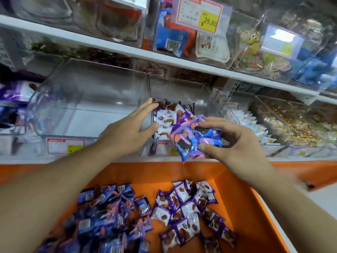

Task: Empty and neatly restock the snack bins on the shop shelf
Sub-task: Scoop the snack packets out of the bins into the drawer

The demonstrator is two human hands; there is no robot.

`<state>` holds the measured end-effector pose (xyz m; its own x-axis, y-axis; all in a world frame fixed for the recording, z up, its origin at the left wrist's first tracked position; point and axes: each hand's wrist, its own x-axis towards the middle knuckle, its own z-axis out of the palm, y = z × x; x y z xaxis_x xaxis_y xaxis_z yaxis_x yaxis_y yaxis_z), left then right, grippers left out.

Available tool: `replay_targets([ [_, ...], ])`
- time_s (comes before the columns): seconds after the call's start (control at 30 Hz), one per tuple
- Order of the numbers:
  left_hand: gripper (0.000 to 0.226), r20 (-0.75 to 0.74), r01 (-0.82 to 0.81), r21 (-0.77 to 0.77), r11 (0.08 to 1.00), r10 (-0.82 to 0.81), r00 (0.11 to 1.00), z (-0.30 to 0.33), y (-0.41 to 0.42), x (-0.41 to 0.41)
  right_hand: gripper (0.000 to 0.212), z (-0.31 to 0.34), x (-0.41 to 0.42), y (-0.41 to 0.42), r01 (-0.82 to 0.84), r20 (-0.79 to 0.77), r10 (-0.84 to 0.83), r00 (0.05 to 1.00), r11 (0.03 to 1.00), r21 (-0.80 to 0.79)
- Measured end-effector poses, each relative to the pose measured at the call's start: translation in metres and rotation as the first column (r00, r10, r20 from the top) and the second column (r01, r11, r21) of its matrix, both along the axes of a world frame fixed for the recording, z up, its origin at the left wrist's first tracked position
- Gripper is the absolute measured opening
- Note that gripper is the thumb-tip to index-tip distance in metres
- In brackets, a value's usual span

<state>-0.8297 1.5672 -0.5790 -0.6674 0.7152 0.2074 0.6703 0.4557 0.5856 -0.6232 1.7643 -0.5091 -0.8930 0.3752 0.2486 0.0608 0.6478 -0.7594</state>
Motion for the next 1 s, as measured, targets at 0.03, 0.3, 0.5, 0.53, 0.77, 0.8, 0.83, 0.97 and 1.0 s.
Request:
replay_targets([
  [0.03,0.059,0.021,0.010,0.009,1.000,-0.011,1.000,0.001,-0.001,-0.001,0.045,-0.009,0.006,-0.010,-0.043,0.061,0.044,0.997,0.999,-0.015],
  [0.3,0.061,0.043,0.059,-0.020,0.998,-0.058,0.997,0.002,-0.007,-0.001,0.039,-0.126,-0.022,-0.100,-0.345,0.489,0.310,0.815,0.938,-0.020],
  [0.5,0.062,0.009,0.045,-0.029,0.999,-0.045,0.999,-0.003,-0.003,-0.001,0.087,-0.165,-0.057,-0.118,-0.487,0.606,0.467,0.645,0.861,-0.145],
  [0.53,0.062,0.009,0.043,-0.027,0.999,-0.043,0.999,-0.003,-0.003,-0.001,0.094,-0.165,-0.057,-0.114,-0.504,0.639,0.460,0.616,0.854,-0.128],
  [0.77,0.060,0.031,0.046,-0.005,0.999,-0.046,0.998,-0.006,-0.003,-0.003,0.059,-0.123,-0.048,-0.076,-0.416,0.601,0.350,0.719,0.909,-0.032],
  [0.8,0.060,0.034,0.042,-0.003,0.999,-0.042,0.999,-0.005,-0.003,-0.003,0.048,-0.113,-0.047,-0.071,-0.392,0.557,0.348,0.754,0.919,-0.044],
  [0.83,0.059,0.036,0.038,0.000,0.999,-0.038,0.999,-0.005,-0.003,-0.003,0.037,-0.101,-0.047,-0.066,-0.360,0.501,0.347,0.793,0.930,-0.074],
  [0.97,0.060,0.035,0.039,0.013,0.999,-0.040,0.999,-0.005,-0.003,0.000,0.034,-0.055,-0.048,-0.044,-0.214,0.208,0.243,0.947,0.965,-0.155],
  [1.0,0.061,0.028,0.038,0.013,0.999,-0.038,0.999,-0.005,-0.003,0.001,0.035,-0.048,-0.052,-0.037,-0.166,0.128,0.187,0.974,0.973,-0.162],
])
